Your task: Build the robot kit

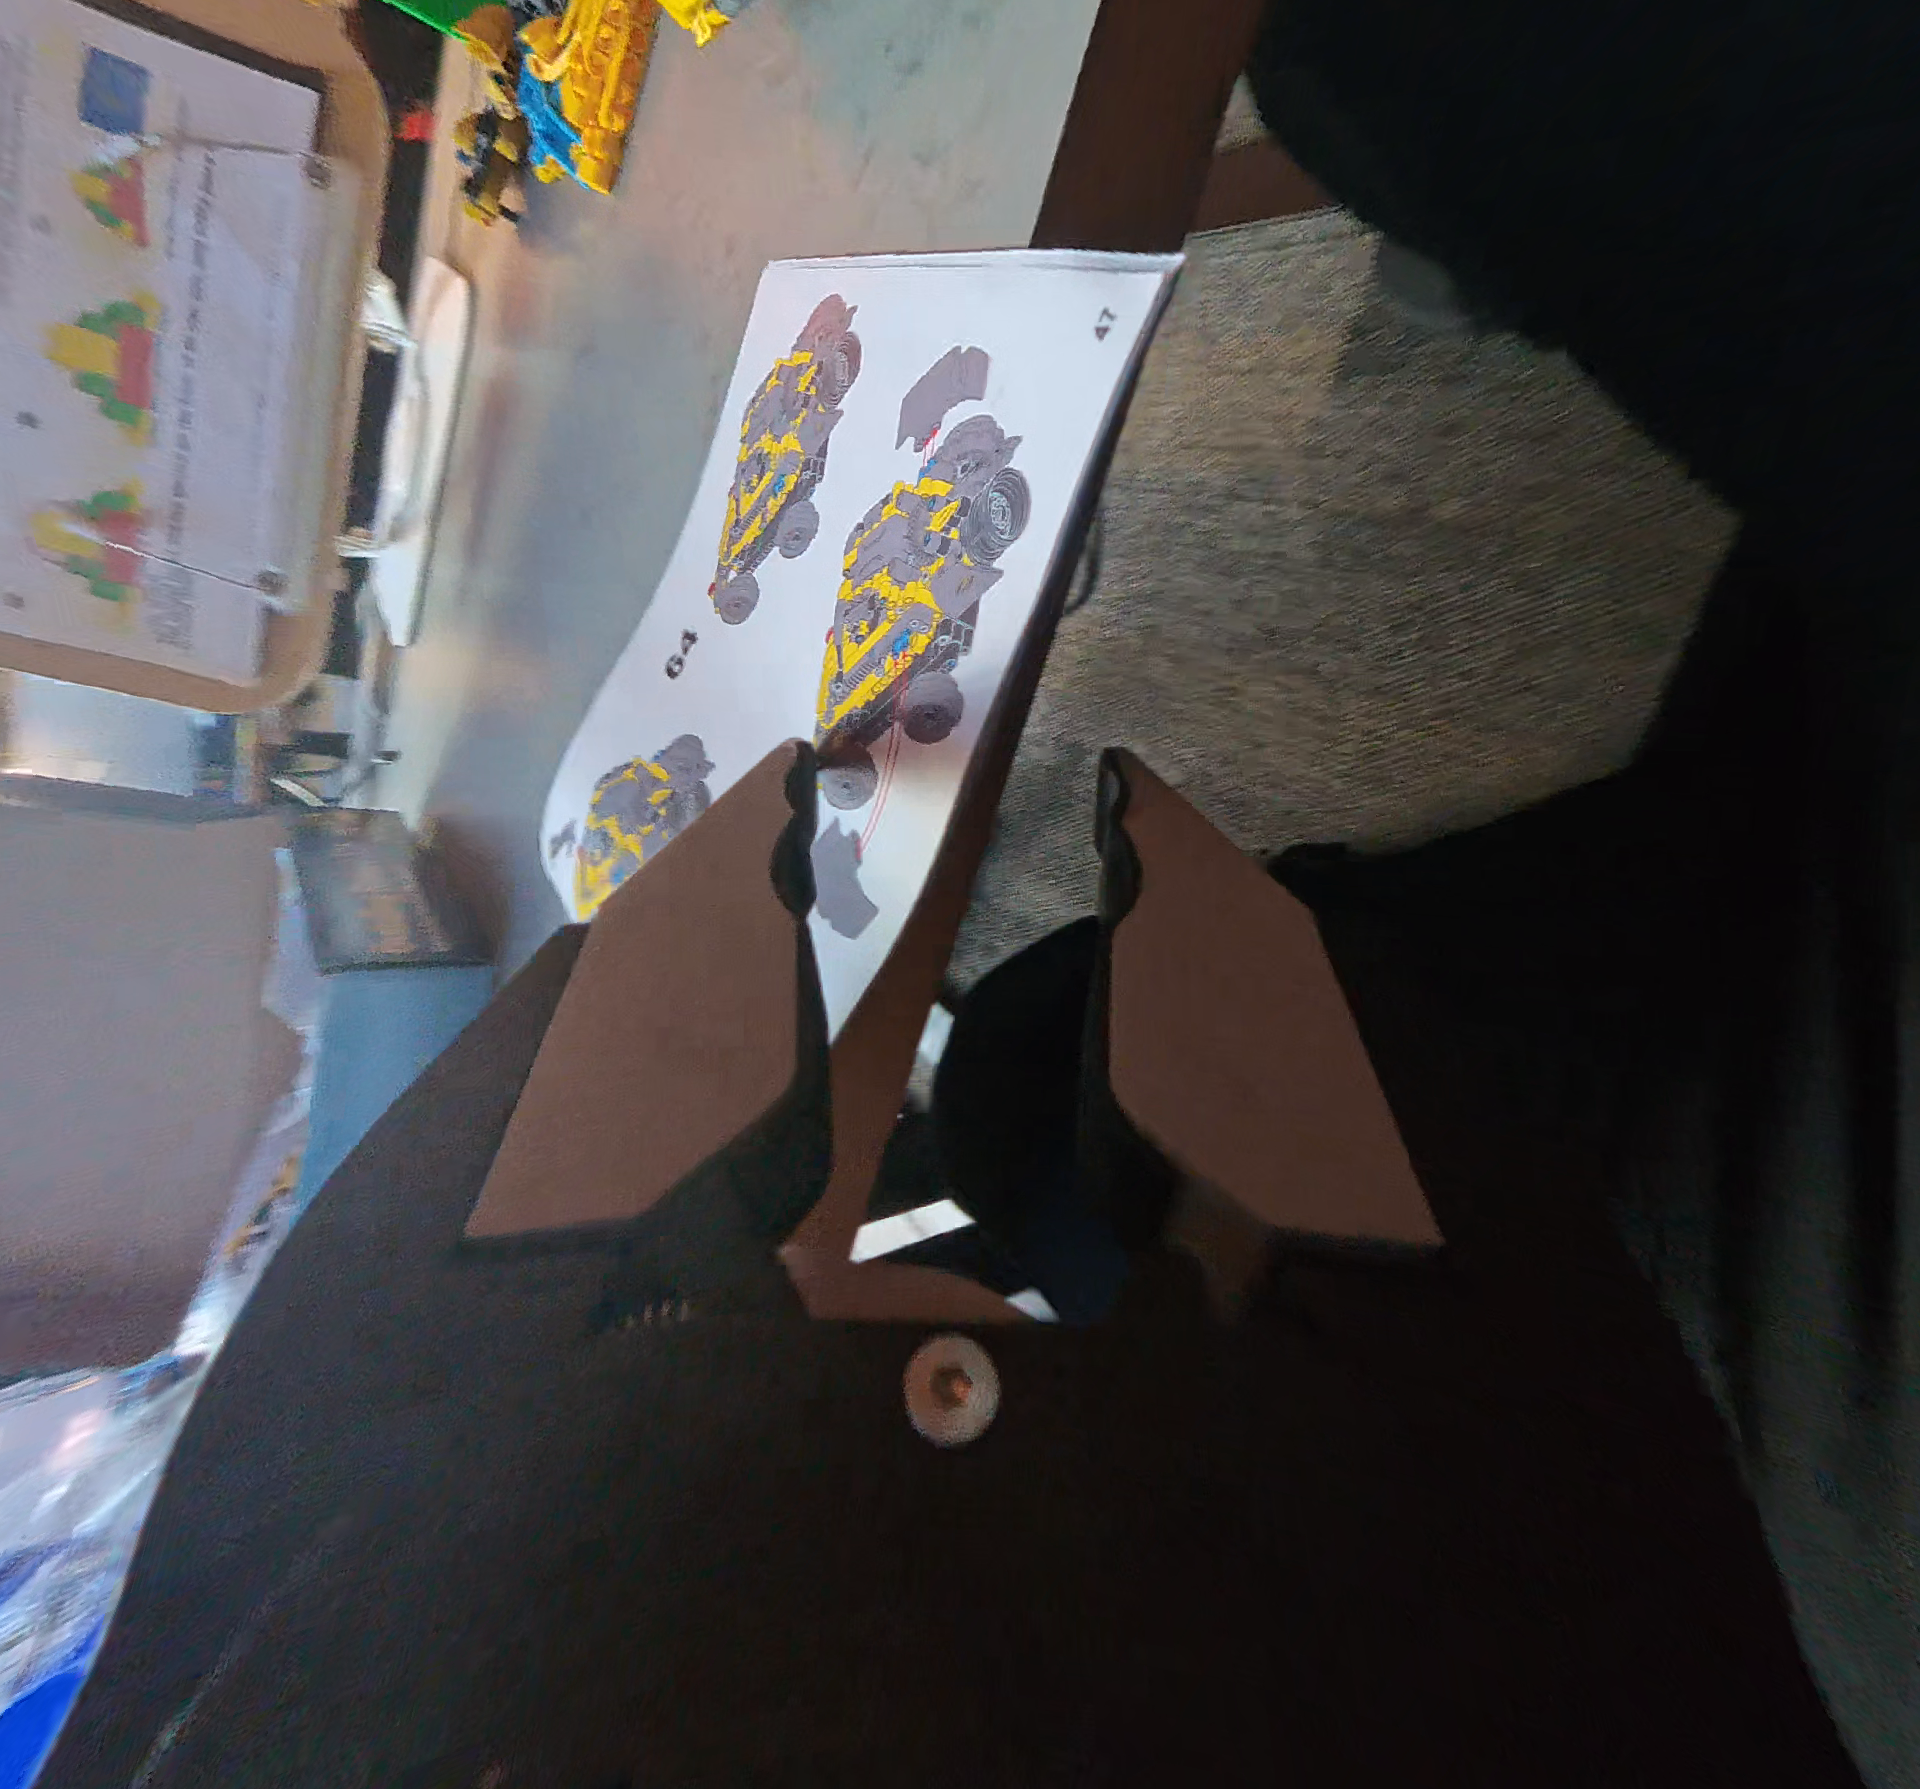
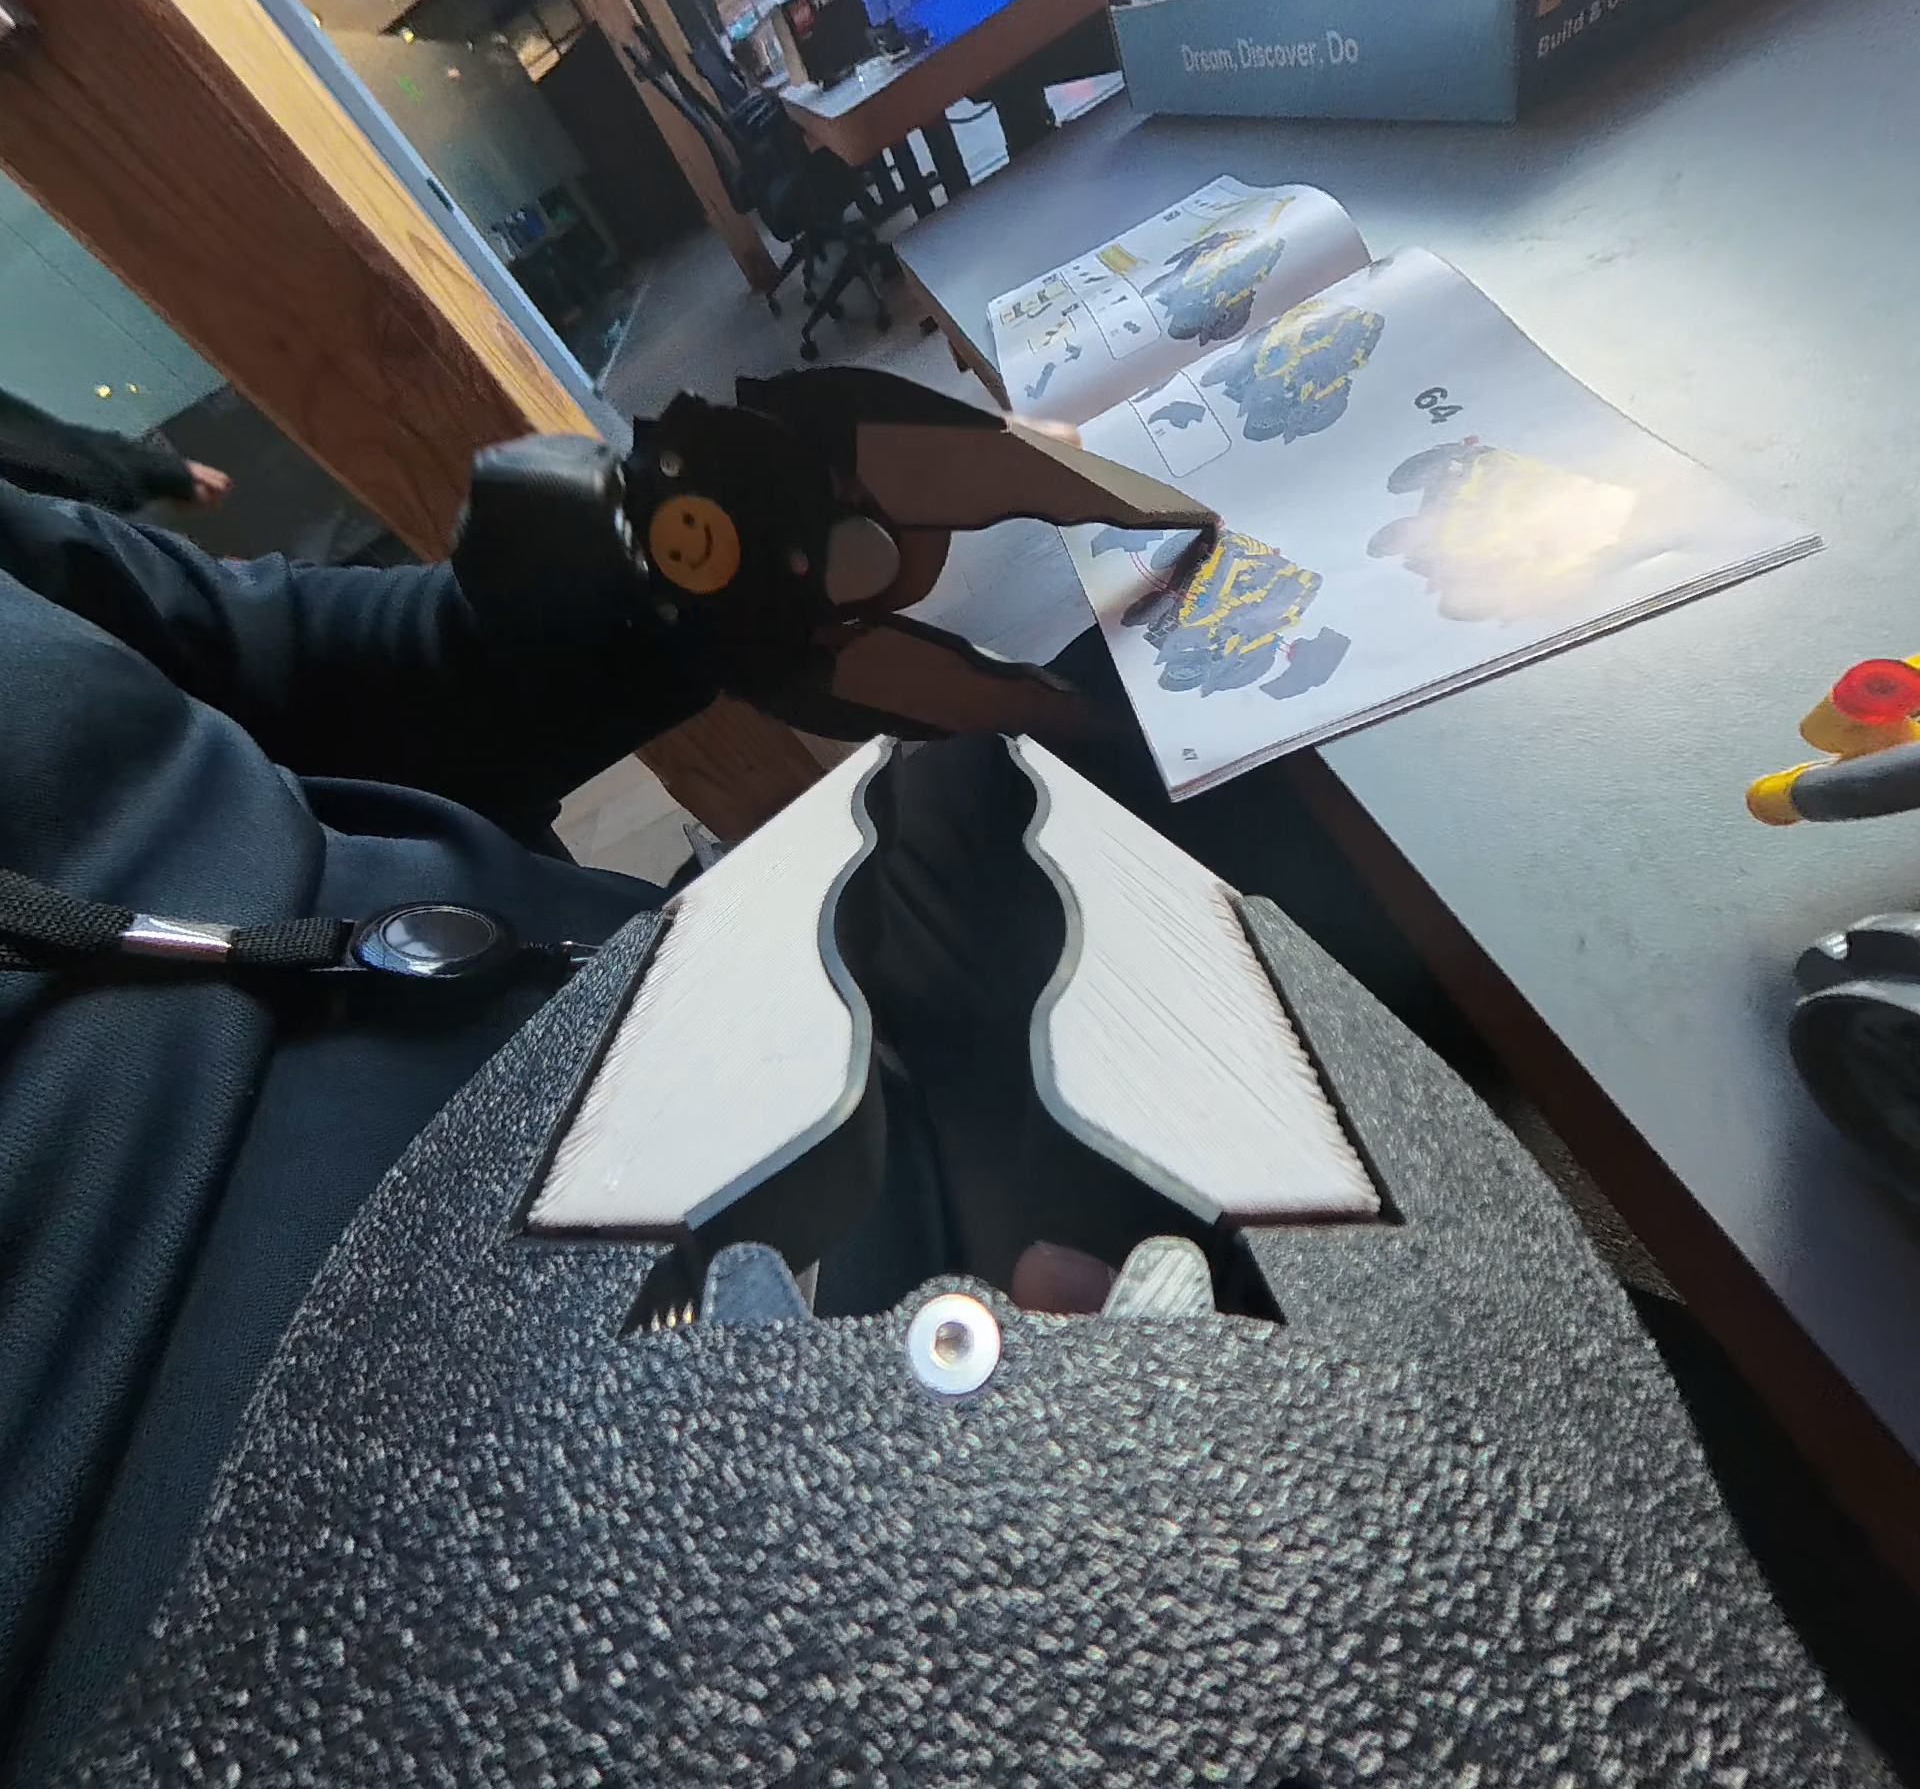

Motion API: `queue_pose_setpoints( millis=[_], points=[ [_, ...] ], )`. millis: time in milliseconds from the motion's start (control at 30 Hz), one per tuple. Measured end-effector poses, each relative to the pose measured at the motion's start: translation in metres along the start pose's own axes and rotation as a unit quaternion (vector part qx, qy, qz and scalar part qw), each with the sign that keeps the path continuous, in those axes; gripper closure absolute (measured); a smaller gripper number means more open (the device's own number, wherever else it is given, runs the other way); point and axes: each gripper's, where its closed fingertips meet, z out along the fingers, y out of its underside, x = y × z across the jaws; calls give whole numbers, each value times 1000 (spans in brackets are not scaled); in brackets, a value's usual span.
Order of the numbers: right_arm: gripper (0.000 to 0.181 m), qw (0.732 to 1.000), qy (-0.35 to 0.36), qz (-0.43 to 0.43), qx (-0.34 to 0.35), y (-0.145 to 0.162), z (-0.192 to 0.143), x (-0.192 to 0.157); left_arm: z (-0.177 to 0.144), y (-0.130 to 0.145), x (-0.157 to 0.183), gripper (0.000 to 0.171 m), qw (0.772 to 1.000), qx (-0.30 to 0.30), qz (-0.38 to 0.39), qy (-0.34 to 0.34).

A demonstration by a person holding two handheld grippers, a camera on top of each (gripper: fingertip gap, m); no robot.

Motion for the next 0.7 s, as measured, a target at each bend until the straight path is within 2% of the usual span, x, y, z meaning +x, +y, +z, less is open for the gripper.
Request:
queue_pose_setpoints(
  millis=[67,133,200,367,500,600,700],
  points=[
    [162,1000,-3,8,8,0,0,0,1,1,-5,135,999,-1,21,-31],
    [162,1000,-5,20,17,0,-1,1,-5,-2,-12,159,998,16,24,-48],
    [162,999,-4,31,25,2,-1,4,-11,-2,-15,170,998,35,-10,-44],
    [162,997,-20,67,31,8,1,6,-24,-4,-22,171,991,92,-88,-37],
    [162,990,-61,115,44,8,3,-1,-32,-6,-23,171,989,129,-19,-66],
    [167,978,-119,160,60,3,3,-11,-41,-13,-25,171,981,162,37,-100],
    [166,963,-163,201,78,-4,2,-17,-47,-14,-27,171,974,164,76,-135]
  ],
)
